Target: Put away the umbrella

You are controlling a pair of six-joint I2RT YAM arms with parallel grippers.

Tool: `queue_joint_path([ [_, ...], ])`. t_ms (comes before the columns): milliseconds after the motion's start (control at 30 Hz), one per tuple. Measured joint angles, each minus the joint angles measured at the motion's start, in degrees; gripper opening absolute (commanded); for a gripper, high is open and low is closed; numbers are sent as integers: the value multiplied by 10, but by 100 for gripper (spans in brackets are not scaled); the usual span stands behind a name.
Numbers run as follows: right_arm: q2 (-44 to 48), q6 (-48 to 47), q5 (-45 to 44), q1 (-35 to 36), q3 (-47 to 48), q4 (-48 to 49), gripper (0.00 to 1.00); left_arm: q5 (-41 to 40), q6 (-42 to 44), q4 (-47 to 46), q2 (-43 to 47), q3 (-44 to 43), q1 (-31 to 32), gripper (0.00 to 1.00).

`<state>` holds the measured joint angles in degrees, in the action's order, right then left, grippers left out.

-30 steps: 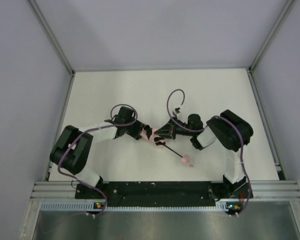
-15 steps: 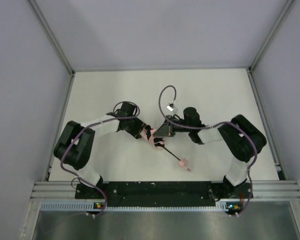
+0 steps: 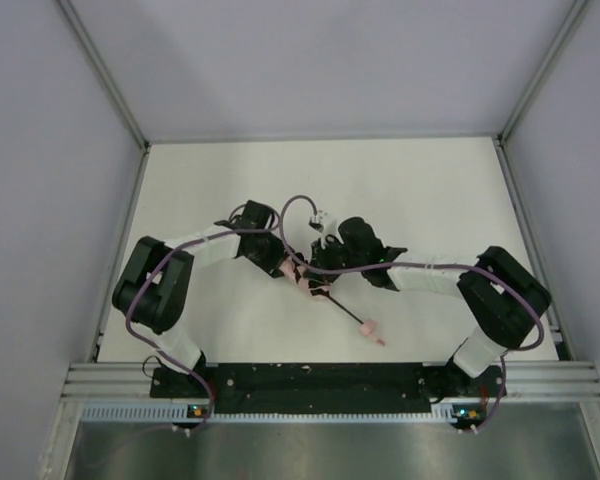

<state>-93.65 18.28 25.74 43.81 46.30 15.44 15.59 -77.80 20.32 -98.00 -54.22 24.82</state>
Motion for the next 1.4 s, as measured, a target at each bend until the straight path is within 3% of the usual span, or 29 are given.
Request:
queue_joint_path([
  [333,34,-123,-185,87,-26,-4,0,8,-11,96,-6,-32,-18,0],
  [1000,8,-162,-293,136,-40,66,0,-3,-46,267,-95,-169,-31,0],
  [1100,2,-166,-316,146,-38,76,9,-8,-51,290,-106,-186,-34,0],
  [1400,-1,-150,-336,190,-38,44,11,-16,-97,325,-125,-225,-39,0],
])
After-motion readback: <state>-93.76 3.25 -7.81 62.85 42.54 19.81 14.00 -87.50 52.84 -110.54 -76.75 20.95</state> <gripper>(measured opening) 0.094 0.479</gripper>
